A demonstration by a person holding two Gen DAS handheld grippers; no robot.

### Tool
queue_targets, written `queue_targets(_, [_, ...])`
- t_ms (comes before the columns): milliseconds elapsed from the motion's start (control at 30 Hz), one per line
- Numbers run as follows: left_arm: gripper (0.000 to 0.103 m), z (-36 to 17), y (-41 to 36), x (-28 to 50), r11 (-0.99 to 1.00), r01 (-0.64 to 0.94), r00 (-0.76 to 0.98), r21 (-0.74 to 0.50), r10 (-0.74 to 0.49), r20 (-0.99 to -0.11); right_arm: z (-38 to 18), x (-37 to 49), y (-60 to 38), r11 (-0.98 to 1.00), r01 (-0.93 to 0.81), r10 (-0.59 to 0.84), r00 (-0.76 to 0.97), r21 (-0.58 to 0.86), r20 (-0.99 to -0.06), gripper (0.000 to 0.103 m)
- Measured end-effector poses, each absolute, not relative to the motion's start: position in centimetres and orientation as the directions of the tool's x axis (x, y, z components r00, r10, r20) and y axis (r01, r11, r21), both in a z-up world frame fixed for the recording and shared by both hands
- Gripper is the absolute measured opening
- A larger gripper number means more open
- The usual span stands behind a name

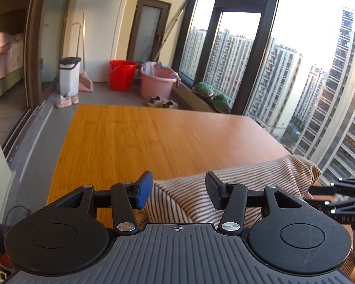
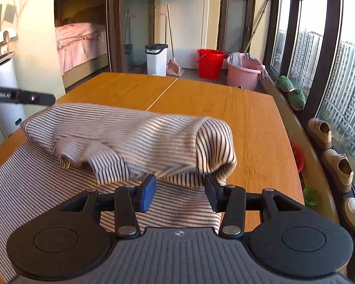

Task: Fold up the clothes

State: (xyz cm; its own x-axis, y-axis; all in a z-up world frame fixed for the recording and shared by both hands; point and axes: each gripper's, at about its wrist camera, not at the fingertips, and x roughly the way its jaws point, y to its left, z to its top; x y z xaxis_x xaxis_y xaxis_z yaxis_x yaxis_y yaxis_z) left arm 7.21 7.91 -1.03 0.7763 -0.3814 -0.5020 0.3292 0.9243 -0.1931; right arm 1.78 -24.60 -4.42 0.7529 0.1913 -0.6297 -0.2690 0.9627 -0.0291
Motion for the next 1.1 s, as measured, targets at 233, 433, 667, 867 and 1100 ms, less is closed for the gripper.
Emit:
queue_targets(233, [0.067, -3.1, 4.8, 7.4, 0.915, 0.402, 0.724, -0.038, -0.343, -0.599, 1.0, 1.4, -25.9, 0.971, -0.235, 0.184, 0.859, -0.048, -0.479, 0.047])
queue_targets(433, [0.072, -2.7, 5.1, 6.8, 0.899, 0.438, 0.696, -0.015, -0.35, -0.627, 2.2, 7.0, -27.1, 0.979, -0.194, 0.203, 0.869, 0.066, -0.452, 0.064])
queue_targets(667, [0.076, -2.0, 9.4, 9.4, 0.925, 0.301, 0.655, -0.23, -0.376, -0.655, -4.3, 9.6, -28.0, 0.982, -0.144, 0.191, 0.751, 0.126, -0.632, 0.064])
queue_targets(867, [0.07, -3.4, 8.4, 12.0, 0.895, 0.321, 0.564, -0.309, -0.443, -0.697, -4.7, 7.7, -28.7, 0.961, -0.176, 0.274, 0.718, 0.214, -0.64, 0.054])
queue_targets(1100, [0.057, -3.2, 8.2, 14.8, 0.913, 0.3, 0.627, -0.275, -0.406, -0.665, -5.0, 10.8, -28.6, 0.945, -0.174, 0.309, 0.75, 0.275, -0.585, 0.038])
